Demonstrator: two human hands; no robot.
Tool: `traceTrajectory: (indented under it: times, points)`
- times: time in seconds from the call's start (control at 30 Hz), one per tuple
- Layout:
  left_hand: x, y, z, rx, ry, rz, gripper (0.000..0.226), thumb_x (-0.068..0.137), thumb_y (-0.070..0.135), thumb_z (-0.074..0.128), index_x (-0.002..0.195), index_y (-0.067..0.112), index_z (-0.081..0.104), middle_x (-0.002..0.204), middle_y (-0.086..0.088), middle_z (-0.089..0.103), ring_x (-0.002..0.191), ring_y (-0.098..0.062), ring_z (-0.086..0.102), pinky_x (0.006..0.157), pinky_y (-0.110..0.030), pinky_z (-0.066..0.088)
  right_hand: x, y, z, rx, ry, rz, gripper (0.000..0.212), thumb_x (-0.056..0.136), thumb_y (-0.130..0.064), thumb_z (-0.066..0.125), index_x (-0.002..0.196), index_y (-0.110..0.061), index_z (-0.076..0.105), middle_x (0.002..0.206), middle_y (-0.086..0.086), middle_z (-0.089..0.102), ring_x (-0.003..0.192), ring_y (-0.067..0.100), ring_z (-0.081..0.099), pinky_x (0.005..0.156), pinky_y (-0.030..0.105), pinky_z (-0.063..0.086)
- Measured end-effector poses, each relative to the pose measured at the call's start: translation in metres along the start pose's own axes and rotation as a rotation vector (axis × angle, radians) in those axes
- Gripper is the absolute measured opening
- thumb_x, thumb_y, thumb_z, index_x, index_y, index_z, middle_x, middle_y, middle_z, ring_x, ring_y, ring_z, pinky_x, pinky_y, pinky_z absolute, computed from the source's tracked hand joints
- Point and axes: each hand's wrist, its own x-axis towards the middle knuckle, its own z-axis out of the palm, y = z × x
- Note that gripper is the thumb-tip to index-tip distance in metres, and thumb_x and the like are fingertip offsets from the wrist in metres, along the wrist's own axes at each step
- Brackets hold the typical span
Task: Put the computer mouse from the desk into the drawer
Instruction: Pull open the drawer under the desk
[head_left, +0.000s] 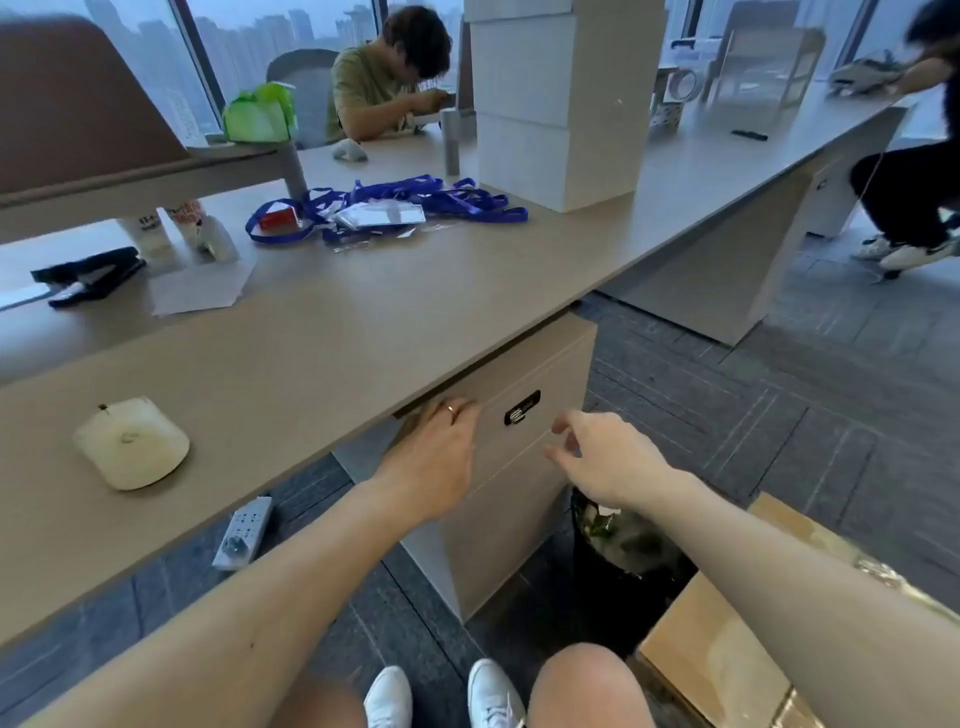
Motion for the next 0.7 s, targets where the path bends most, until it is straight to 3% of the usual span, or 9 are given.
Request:
traceTrajectory:
  times: [0.13, 0.3, 0.37, 0.43, 0.5, 0.63, 0.7]
  points:
    - [0.011, -0.005, 0.006, 0.116, -0.014, -0.078, 0.078, 0.076, -0.004, 0.062, 0.146, 0.014, 0.033, 0.148, -0.006, 0.038, 0.127, -0.026, 0.035, 0.102, -0.036, 0.036, 0.025, -0.009, 0.018, 0.173, -0.001, 0.111, 0.037, 0.093, -0.048, 0.053, 0.114, -0.019, 0.064, 0.113, 0.013, 0.071, 0.099, 0.037, 0.066, 0.087, 0.046, 0.056]
    - [0.015, -0.003, 0.012, 0.138, 0.025, -0.118, 0.086, 0.078, -0.006, 0.058, 0.153, 0.02, 0.026, 0.151, -0.002, 0.032, 0.13, -0.025, 0.032, 0.102, -0.038, 0.032, 0.064, -0.017, 0.045, 0.449, -0.036, 0.235, 0.041, 0.095, -0.04, 0.058, 0.125, -0.012, 0.058, 0.12, 0.014, 0.067, 0.113, 0.037, 0.063, 0.094, 0.041, 0.052]
    - [0.016, -0.006, 0.012, 0.099, 0.047, -0.116, 0.084, 0.079, -0.007, 0.054, 0.153, 0.022, 0.026, 0.151, 0.001, 0.032, 0.13, -0.023, 0.032, 0.102, -0.035, 0.031, 0.081, -0.017, 0.057, 0.667, -0.04, 0.326, 0.021, 0.095, -0.035, 0.06, 0.105, -0.017, 0.058, 0.12, 0.016, 0.069, 0.109, 0.037, 0.066, 0.095, 0.046, 0.054]
    - [0.016, -0.007, 0.012, 0.063, 0.049, -0.112, 0.084, 0.079, -0.008, 0.053, 0.153, 0.023, 0.027, 0.151, 0.003, 0.032, 0.129, -0.022, 0.031, 0.103, -0.034, 0.031, 0.095, -0.016, 0.066, 0.885, -0.061, 0.435, 0.016, 0.097, -0.03, 0.059, 0.088, -0.02, 0.05, 0.117, 0.021, 0.069, 0.101, 0.039, 0.07, 0.089, 0.053, 0.058]
    - [0.017, -0.007, 0.013, 0.055, 0.058, -0.118, 0.085, 0.079, -0.008, 0.053, 0.154, 0.023, 0.027, 0.151, 0.004, 0.032, 0.129, -0.021, 0.031, 0.103, -0.033, 0.031, 0.105, -0.016, 0.073, 1.054, -0.075, 0.508, 0.015, 0.101, -0.024, 0.055, 0.093, -0.012, 0.049, 0.111, 0.025, 0.068, 0.088, 0.039, 0.071, 0.082, 0.054, 0.06]
    - [0.017, -0.006, 0.016, 0.078, 0.09, -0.122, 0.08, 0.082, -0.006, 0.048, 0.153, 0.024, 0.028, 0.15, 0.003, 0.035, 0.128, -0.021, 0.034, 0.101, -0.034, 0.034, 0.106, -0.026, 0.073, 1.257, -0.095, 0.535, 0.011, 0.106, -0.013, 0.041, 0.106, -0.003, 0.045, 0.077, 0.019, 0.06, 0.061, 0.027, 0.058, 0.049, 0.033, 0.058]
    - [0.017, -0.005, 0.017, 0.089, 0.096, -0.132, 0.078, 0.083, -0.005, 0.048, 0.153, 0.024, 0.027, 0.151, 0.003, 0.034, 0.128, -0.021, 0.034, 0.101, -0.034, 0.034, 0.103, -0.023, 0.071, 1.284, -0.112, 0.513, 0.013, 0.107, -0.014, 0.039, 0.106, -0.003, 0.046, 0.072, 0.015, 0.057, 0.059, 0.025, 0.056, 0.045, 0.029, 0.055]
